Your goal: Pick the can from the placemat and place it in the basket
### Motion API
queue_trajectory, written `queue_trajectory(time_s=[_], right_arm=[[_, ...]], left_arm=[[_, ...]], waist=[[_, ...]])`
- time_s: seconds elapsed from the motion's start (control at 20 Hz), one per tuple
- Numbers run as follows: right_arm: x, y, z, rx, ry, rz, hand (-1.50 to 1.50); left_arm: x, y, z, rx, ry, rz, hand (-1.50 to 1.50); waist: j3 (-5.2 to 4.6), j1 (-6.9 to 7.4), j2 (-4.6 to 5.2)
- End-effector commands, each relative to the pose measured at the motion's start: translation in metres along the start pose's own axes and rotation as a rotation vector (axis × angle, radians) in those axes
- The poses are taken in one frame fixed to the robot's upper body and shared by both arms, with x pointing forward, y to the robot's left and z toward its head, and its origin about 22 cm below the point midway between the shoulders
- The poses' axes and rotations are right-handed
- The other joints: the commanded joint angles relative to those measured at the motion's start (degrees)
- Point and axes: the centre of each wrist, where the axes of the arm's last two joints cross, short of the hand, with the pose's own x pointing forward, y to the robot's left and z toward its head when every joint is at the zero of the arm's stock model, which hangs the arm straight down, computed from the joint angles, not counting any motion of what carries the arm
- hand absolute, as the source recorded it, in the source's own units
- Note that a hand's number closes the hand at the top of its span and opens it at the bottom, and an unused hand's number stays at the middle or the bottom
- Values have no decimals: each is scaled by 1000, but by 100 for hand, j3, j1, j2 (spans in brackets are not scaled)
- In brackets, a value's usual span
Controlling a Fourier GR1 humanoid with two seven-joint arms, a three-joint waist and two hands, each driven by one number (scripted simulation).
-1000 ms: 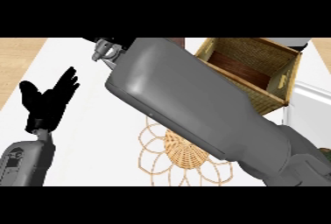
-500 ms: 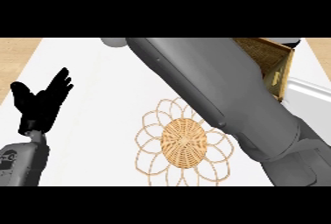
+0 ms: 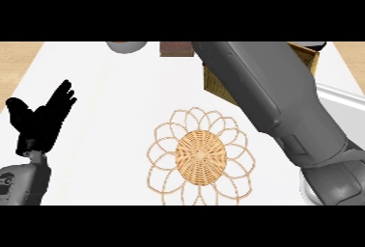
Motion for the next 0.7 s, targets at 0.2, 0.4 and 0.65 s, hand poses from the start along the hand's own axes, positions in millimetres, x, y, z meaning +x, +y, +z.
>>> queue_trajectory(time_s=[0.2,0.4,0.65], right_arm=[[-55,17,-7,-8,103,-70,150],[-90,18,-26,-170,251,-62,-150],[-105,37,-26,-106,236,-37,-150]], left_arm=[[-3,20,0,-4,2,5,0],[-12,1,9,-3,1,7,0],[-3,-2,-2,-24,10,-1,0]], waist=[[0,-5,8],[0,-46,-18],[-1,48,31]])
